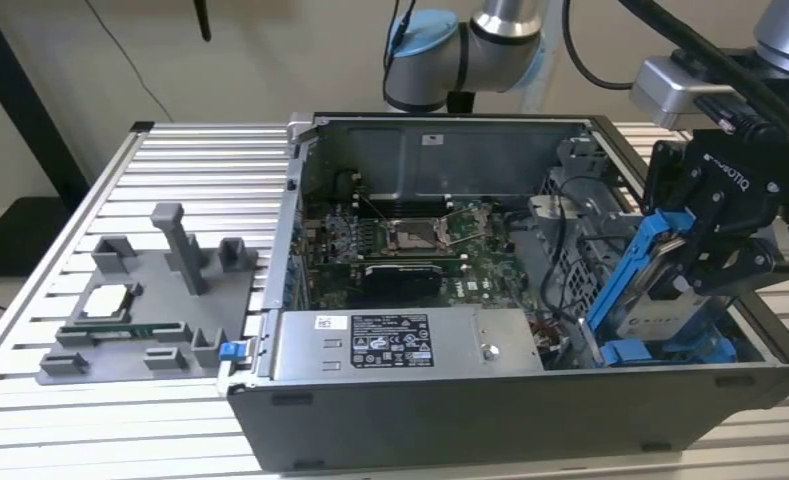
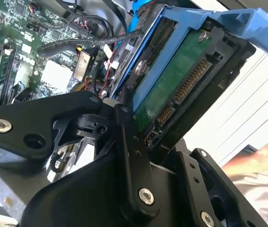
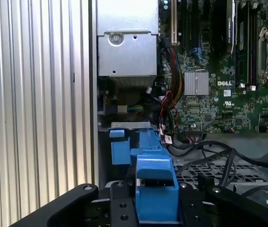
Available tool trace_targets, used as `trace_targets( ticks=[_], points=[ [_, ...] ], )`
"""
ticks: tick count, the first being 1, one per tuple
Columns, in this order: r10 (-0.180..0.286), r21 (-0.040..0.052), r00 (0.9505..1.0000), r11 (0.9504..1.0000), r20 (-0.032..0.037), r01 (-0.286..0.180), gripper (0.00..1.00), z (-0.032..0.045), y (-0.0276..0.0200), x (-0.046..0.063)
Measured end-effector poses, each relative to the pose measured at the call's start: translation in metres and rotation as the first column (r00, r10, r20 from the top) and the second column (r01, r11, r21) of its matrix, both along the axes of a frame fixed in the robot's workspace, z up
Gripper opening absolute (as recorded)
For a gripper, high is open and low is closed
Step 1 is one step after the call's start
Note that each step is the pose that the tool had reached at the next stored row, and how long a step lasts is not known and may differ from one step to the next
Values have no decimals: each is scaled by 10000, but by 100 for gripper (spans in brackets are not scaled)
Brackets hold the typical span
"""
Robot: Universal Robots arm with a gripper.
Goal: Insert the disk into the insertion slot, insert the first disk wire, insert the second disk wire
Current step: 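Insert the disk into the insertion slot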
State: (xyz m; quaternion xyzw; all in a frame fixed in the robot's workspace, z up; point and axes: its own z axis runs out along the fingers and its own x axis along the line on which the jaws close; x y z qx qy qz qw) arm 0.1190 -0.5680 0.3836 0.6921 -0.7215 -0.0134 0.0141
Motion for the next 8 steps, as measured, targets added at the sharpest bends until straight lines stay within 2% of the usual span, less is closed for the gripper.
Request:
trace_targets(
  ticks=[7, 8],
  points=[
    [1, 12, 10000, 10000, 4, -1, 0, -3, 2, 1],
    [3, 5, 10000, 10000, 2, -3, 100, -2, 1, 2]
  ],
)
